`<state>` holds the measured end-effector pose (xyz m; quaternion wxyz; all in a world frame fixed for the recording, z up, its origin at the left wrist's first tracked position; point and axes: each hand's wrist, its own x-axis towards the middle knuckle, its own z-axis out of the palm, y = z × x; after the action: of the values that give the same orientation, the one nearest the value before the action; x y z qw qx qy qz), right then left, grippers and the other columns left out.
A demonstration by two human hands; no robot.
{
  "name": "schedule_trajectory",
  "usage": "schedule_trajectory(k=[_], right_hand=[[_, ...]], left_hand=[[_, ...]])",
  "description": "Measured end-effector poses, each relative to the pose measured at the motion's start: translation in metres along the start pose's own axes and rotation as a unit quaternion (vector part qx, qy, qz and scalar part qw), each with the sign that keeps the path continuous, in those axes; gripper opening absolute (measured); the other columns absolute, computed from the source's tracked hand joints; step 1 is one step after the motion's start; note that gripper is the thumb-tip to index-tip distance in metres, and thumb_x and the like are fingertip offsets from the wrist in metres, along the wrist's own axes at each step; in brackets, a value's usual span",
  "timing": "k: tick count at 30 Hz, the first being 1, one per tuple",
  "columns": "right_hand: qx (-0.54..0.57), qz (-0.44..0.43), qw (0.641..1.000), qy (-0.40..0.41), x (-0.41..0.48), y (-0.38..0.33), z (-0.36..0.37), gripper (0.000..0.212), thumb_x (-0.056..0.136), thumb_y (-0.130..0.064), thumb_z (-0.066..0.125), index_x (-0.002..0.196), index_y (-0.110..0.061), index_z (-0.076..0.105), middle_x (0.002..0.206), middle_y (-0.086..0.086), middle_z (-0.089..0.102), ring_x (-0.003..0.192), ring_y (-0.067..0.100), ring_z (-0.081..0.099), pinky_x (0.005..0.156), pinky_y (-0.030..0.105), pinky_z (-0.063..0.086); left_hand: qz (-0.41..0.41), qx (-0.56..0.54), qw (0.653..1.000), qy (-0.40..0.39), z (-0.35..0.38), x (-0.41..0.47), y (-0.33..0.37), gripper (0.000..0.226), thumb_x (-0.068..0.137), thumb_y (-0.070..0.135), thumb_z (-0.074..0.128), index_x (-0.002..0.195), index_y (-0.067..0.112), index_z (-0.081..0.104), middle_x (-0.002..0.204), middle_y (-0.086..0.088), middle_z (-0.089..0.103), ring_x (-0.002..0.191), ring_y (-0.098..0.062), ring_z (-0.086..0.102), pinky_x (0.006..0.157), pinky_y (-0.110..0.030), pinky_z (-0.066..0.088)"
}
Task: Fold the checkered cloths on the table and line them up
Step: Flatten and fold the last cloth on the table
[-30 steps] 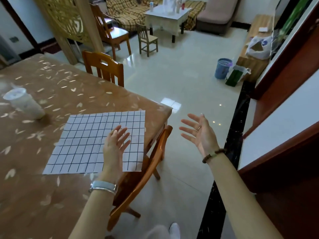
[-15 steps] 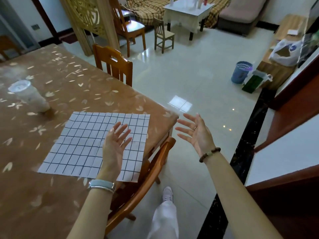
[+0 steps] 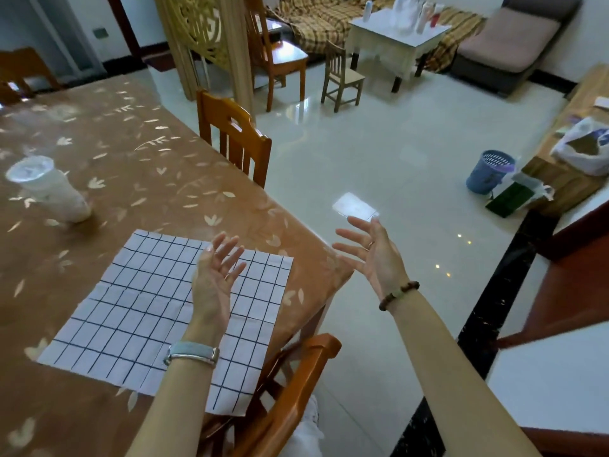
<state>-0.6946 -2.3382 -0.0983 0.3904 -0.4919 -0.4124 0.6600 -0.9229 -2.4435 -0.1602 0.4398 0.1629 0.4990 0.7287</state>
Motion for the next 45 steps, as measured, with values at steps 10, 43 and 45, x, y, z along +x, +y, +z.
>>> schedule_trajectory(k=[10, 43, 45], right_hand=[[-0.051, 0.033, 0.995, -0.083, 0.067, 0.010, 0.068, 0.044, 0.101, -0.046, 0.032, 0.117, -0.017, 0.061, 0.111, 0.010, 0.070, 0.095, 0.029, 0.069, 0.089, 0.045, 0.054], [-0.568, -0.202, 0.570, -0.559, 0.118, 0.161, 0.074, 0.037, 0.094, -0.027, 0.055, 0.131, -0.034, 0.054, 0.153, -0.007, 0.032, 0.140, 0.015, 0.030, 0.111, 0.032, 0.029], [-0.568, -0.209, 0.559, -0.566, 0.120, 0.165, 0.071, 0.038, 0.094, -0.027, 0.056, 0.131, -0.031, 0.054, 0.153, -0.004, 0.033, 0.139, 0.017, 0.031, 0.112, 0.032, 0.028]], left_hand=[[0.023, 0.061, 0.994, 0.087, -0.039, 0.022, 0.011, 0.038, 0.103, 0.034, 0.042, 0.134, 0.015, 0.055, 0.127, -0.004, 0.066, 0.119, -0.020, 0.063, 0.099, -0.037, 0.048], [-0.009, 0.801, 0.597, -0.053, -0.095, -0.075, -0.129, 0.081, 0.076, 0.049, 0.071, 0.147, 0.026, 0.039, 0.161, -0.002, 0.028, 0.150, -0.024, 0.022, 0.117, -0.055, 0.023], [-0.034, 0.816, 0.574, -0.061, -0.093, -0.073, -0.137, 0.089, 0.070, 0.053, 0.074, 0.147, 0.025, 0.040, 0.159, -0.003, 0.032, 0.148, -0.026, 0.027, 0.114, -0.057, 0.027]])
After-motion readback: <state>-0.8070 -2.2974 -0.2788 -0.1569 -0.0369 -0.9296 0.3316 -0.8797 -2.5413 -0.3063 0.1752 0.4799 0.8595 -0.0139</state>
